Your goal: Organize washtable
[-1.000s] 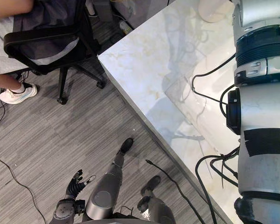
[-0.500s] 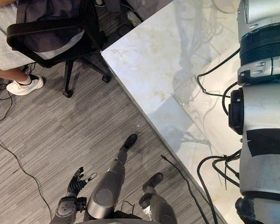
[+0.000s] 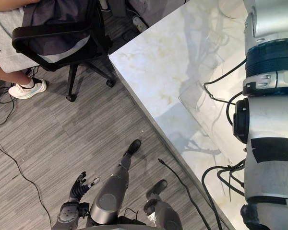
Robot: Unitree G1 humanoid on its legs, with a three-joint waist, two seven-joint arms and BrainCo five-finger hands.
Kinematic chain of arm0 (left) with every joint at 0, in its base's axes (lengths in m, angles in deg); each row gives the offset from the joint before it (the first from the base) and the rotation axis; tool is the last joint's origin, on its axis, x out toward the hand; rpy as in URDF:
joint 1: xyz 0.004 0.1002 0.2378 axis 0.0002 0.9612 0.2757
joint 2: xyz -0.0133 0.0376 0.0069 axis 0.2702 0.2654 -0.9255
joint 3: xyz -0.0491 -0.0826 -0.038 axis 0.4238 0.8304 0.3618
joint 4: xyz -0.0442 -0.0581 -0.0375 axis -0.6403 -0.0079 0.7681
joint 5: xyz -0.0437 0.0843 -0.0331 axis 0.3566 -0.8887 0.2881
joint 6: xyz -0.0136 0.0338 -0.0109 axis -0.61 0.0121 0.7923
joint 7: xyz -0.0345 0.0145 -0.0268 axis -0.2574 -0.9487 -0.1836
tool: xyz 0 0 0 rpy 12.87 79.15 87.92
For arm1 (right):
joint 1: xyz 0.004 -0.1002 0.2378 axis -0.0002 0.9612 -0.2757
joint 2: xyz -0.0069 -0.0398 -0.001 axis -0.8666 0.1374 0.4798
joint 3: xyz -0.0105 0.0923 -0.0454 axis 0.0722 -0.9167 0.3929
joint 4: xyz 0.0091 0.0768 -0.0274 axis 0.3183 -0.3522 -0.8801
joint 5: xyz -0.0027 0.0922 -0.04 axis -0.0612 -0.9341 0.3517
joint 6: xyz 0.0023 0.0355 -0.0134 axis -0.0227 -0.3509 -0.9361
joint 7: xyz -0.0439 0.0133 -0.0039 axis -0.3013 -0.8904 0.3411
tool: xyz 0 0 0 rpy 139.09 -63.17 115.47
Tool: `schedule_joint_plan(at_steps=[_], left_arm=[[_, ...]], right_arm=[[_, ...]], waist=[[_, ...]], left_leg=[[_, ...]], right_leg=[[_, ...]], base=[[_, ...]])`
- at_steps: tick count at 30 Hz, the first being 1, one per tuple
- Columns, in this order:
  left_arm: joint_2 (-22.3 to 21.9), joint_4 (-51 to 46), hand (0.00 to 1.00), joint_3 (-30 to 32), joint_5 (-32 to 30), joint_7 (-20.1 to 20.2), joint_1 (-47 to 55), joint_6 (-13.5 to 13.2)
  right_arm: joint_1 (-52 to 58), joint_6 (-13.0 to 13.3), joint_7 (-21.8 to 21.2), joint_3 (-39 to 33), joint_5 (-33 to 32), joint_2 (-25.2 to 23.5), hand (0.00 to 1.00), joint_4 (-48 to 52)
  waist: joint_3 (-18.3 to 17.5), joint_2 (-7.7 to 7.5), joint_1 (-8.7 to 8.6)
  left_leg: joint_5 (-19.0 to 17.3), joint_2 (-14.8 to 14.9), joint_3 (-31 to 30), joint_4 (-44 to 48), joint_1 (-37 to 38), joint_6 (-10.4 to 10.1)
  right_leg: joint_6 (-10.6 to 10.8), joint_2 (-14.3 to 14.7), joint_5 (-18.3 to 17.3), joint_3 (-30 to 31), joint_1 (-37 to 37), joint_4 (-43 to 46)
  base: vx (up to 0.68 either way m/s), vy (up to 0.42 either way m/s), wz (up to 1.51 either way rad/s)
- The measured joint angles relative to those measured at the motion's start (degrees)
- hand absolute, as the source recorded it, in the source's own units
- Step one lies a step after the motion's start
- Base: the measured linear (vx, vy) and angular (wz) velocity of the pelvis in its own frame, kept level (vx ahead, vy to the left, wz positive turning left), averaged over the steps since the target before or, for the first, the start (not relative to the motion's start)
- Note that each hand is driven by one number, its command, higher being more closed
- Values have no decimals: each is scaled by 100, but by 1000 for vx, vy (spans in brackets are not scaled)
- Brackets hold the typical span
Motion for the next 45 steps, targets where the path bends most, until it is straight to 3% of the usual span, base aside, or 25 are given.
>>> schedule_joint_plan(at_steps=[9,17,25,28,31,33,35,39,42,44,45], left_arm=[[10,11,0,7,-17,18,-3,64],[-30,435,0,122,-61,46,15,155],[-9,675,0,314,-54,61,234,191],[28,853,0,412,-54,126,263,195],[29,916,0,585,-54,153,376,233],[22,1038,0,658,-54,155,417,239],[-47,1129,0,812,-56,149,464,247],[-110,1275,0,986,-68,160,563,310],[-169,1361,0,1028,-201,166,543,325],[-240,1358,0,1032,-285,167,478,355],[-261,1354,0,1042,-288,166,462,360]], right_arm=[[408,-5,5,-315,210,-10,0,749],[683,117,-112,-307,219,17,0,1717],[1263,518,-548,-86,151,755,0,2527],[1845,549,-637,-126,159,1111,0,3173],[3228,667,-702,-899,491,1387,0,3953],[4445,740,-692,-2049,657,1375,0,4213],[5380,703,-680,-2963,676,1233,0,4198],[7204,622,-646,-4519,657,143,0,4142],[8112,398,-618,-4958,660,-820,0,3995],[8836,195,-535,-5202,653,-1721,0,3696],[9000,153,-529,-5202,650,-1943,0,3582]], waist=[[-57,-16,-182],[-808,-122,-485],[-1447,-301,-953],[-1590,-402,-1130],[-1809,-509,-1363],[-1949,-517,-1523],[-1978,-488,-1675],[-2151,-349,-2106],[-2243,-253,-2317],[-2308,-147,-2339],[-2322,-122,-2337]], left_leg=[[7,-8,42,0,184,6],[0,57,227,-4,443,3],[-54,150,566,-12,777,20],[-87,203,747,-15,892,15],[-138,202,980,-30,1026,45],[-191,178,1105,-48,1083,40],[-202,167,1216,-52,1193,59],[-224,193,1472,-53,1366,96],[-297,217,1553,-51,1421,55],[-362,213,1570,-51,1417,49],[-371,212,1575,-51,1416,62]], right_leg=[[1,-22,1,29,167,2],[-10,-12,8,214,304,-27],[-54,-21,54,564,422,12],[-78,-10,101,770,421,17],[-53,-43,119,991,415,49],[-33,-88,136,1126,397,62],[-23,-107,141,1270,394,130],[-16,-122,159,1537,393,158],[-26,-112,149,1618,396,139],[-59,-125,129,1611,388,130],[-61,-128,127,1608,386,130]], base=[[-16,41,-1],[-36,23,-11],[-62,26,-22],[-80,24,-40],[-40,24,-35],[-30,36,-33],[-17,17,-38],[-17,5,-33],[-16,-16,-22],[-6,-3,-4],[0,0,0]])
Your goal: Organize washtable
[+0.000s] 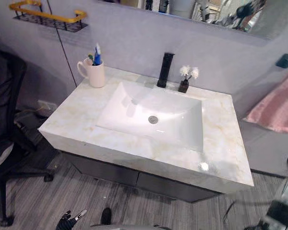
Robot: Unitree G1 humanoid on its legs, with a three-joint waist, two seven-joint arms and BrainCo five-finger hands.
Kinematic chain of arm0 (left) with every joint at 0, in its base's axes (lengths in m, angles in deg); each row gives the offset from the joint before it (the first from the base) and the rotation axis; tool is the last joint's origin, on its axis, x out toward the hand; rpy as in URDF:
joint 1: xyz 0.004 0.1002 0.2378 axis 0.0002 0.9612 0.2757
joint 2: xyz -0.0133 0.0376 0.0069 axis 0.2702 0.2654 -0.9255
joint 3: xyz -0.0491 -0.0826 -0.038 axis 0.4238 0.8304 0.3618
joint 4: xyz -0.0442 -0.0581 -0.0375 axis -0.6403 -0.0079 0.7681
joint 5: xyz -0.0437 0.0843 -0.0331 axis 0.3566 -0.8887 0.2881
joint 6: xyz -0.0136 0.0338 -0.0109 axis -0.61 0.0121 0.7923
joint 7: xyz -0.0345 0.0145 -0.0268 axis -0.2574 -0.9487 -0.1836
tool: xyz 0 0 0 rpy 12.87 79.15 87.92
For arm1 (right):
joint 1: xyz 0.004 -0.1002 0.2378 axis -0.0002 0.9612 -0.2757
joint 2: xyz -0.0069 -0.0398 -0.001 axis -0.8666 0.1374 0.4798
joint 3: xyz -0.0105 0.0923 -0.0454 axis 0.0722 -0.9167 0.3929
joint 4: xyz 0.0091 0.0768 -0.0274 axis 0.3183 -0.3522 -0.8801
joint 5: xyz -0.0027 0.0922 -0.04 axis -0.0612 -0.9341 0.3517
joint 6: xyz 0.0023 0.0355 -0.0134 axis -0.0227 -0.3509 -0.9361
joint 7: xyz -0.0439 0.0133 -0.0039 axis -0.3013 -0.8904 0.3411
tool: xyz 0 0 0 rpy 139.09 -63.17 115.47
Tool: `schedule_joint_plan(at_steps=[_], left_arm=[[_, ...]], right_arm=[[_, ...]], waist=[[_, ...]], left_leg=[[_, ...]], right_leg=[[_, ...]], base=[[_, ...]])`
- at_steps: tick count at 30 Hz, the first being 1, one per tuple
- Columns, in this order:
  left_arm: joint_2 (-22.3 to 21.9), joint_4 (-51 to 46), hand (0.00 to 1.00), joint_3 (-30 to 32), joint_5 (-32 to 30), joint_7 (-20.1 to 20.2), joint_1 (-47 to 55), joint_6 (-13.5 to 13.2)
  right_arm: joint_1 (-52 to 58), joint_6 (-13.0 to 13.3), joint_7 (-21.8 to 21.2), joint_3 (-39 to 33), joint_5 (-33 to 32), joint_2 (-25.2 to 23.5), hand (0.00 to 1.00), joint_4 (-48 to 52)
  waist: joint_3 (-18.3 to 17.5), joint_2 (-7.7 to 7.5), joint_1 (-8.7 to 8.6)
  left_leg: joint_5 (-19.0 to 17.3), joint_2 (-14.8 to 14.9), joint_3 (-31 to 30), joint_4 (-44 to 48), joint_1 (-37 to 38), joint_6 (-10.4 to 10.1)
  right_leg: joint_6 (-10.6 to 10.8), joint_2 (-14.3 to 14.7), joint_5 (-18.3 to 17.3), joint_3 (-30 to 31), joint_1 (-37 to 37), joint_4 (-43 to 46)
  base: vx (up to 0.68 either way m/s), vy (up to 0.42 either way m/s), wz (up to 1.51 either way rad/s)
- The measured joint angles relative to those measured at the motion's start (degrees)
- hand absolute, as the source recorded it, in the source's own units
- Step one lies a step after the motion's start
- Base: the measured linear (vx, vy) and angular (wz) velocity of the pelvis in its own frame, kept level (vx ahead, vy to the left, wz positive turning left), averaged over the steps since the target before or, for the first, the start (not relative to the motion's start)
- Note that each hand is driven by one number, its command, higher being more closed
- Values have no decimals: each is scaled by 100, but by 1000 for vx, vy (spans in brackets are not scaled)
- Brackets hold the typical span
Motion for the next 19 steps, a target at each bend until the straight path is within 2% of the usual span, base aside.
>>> schedule_joint_plan(at_steps=[4,7,8,10,12,16,19], left_arm=[[-187,-48,0,198,15,-11,-69,66],[-228,-147,0,198,23,-12,-89,77],[-253,-148,0,197,28,-12,-135,78],[-310,-148,0,179,34,-10,-241,82],[-453,-121,0,96,34,-6,-331,84],[-522,-115,0,-60,19,-3,-491,79],[-516,-114,0,-90,9,2,-512,77]], right_arm=[[802,-252,-18,314,-574,-1464,0,-643],[1106,-272,-170,809,-1108,-1988,0,-1320],[1164,-270,-440,1021,-1403,-2144,0,-1900],[1168,-277,-793,1251,-1706,-2176,0,-2577],[1123,-314,-1398,1643,-1918,-2181,0,-3573],[1138,-439,-1961,1807,-1910,-2173,0,-4149],[1155,-516,-2200,1954,-1771,-2174,0,-4275]], waist=[[-73,144,23],[-62,162,51],[-55,162,115],[-39,176,182],[8,198,222],[65,191,318],[179,143,330]], left_leg=[[-45,-7,84,10,32,44],[-75,-11,116,30,175,46],[-106,-12,153,18,250,45],[-123,-21,206,2,285,59],[-167,-46,222,0,329,50],[-178,-116,151,-1,356,61],[-178,-193,19,-1,417,68]], right_leg=[[-20,-28,-28,-47,36,23],[-5,-67,-62,-82,152,88],[16,-92,-109,-85,194,142],[5,-115,-150,-85,194,174],[41,-156,-172,-130,238,208],[121,-206,-248,-219,314,225],[143,-261,-271,-405,485,223]], base=[[8,-1,1],[55,-14,1],[30,-17,-7],[19,-7,-9],[11,-2,2],[32,-10,11],[46,-15,27]])
